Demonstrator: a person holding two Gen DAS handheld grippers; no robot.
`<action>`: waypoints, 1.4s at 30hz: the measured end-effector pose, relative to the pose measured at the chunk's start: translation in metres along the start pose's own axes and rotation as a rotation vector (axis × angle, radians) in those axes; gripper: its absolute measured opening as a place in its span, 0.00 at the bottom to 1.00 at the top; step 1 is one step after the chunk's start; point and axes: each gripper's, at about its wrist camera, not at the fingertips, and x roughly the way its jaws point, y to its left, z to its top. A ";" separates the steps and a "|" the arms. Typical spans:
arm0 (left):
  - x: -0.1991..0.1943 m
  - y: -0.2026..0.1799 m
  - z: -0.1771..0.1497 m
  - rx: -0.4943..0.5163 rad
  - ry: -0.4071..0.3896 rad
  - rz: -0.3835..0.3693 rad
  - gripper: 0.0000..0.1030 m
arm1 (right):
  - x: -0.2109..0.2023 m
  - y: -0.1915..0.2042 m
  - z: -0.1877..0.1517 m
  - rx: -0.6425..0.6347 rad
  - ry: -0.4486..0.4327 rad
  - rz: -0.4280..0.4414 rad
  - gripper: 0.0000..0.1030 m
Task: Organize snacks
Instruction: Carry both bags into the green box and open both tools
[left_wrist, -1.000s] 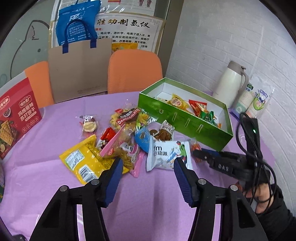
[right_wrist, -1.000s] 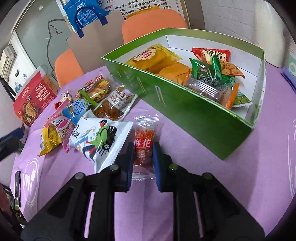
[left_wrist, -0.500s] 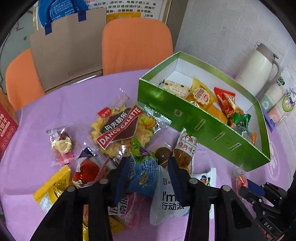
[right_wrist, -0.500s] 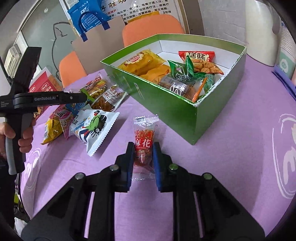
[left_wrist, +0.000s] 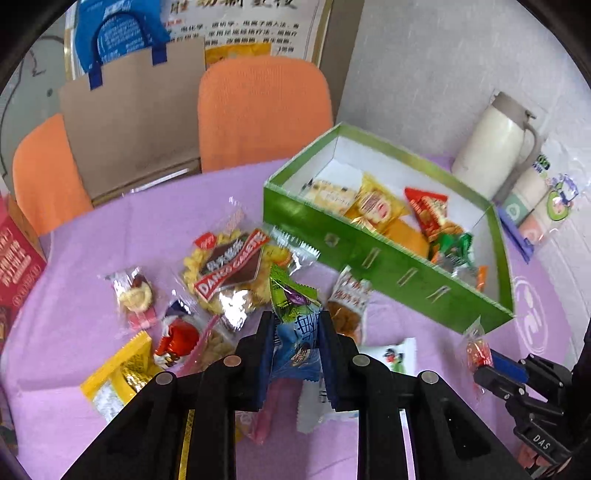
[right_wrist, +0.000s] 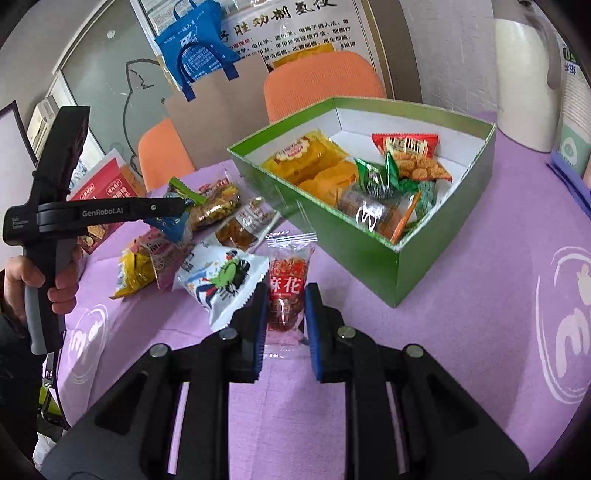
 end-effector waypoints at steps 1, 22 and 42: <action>-0.008 -0.004 0.004 0.005 -0.016 -0.009 0.22 | -0.006 0.000 0.005 0.000 -0.022 0.003 0.21; 0.038 -0.112 0.070 0.048 -0.045 -0.100 0.22 | -0.001 -0.066 0.061 0.017 -0.142 -0.115 0.21; 0.006 -0.102 0.043 0.088 -0.169 0.008 0.95 | -0.034 -0.047 0.043 -0.028 -0.261 -0.212 0.97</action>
